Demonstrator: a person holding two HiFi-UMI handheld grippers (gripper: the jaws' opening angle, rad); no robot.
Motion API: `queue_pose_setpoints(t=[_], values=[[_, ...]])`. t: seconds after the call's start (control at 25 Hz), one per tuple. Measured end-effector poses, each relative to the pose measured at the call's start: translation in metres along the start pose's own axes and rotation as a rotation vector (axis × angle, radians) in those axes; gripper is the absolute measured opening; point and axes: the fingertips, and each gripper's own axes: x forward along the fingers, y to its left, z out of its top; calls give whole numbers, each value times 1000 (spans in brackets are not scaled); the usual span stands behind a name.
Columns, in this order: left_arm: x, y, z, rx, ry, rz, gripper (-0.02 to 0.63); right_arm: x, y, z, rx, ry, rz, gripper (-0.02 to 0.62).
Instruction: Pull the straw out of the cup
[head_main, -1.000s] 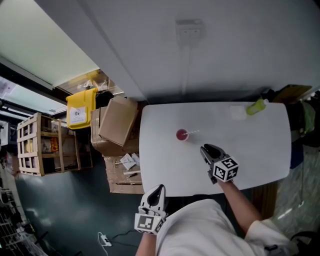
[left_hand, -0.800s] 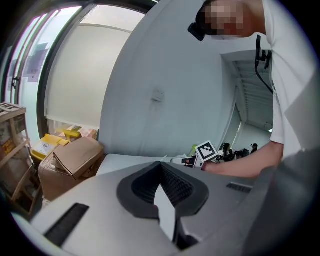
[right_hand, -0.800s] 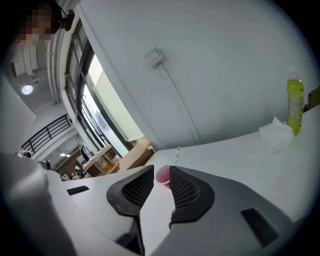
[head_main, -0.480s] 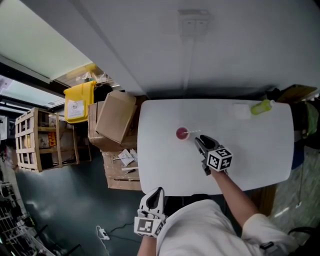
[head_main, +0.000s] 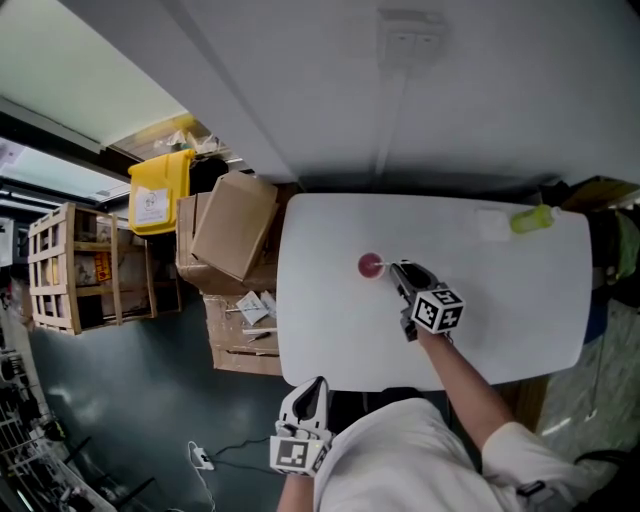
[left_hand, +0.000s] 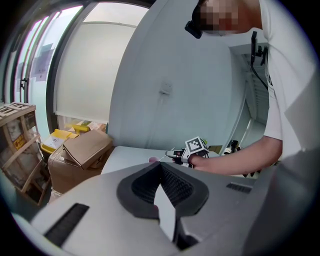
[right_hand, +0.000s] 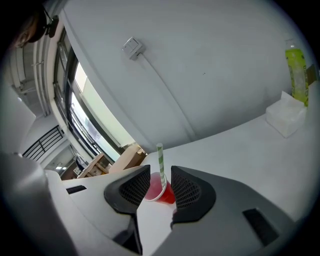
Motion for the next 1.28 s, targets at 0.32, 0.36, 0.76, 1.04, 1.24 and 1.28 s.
queue_pose_setpoints(t=[0.32,0.36,0.76,1.04,1.24,1.28], values=[[-1,0,-6,-21,5,12,2,2,1,7,-5,-19,-14,69],[-2,0,-6,-22,4,14,2,2,0,8,-5,-22,-16,62],[-10,-1,-5,-15,-27,17,2,-8,17,28,-35,-77,19,51],[-20,5,1,-18,-65,-13,2,-33,27,39,-66,-113,-2,51],[-34,13,-2,-14,-81,-41,2,-63,40,46,-99,-150,-20,51],[-38,14,-3,-7,-78,-44,2,-71,44,47,-102,-159,-22,51]])
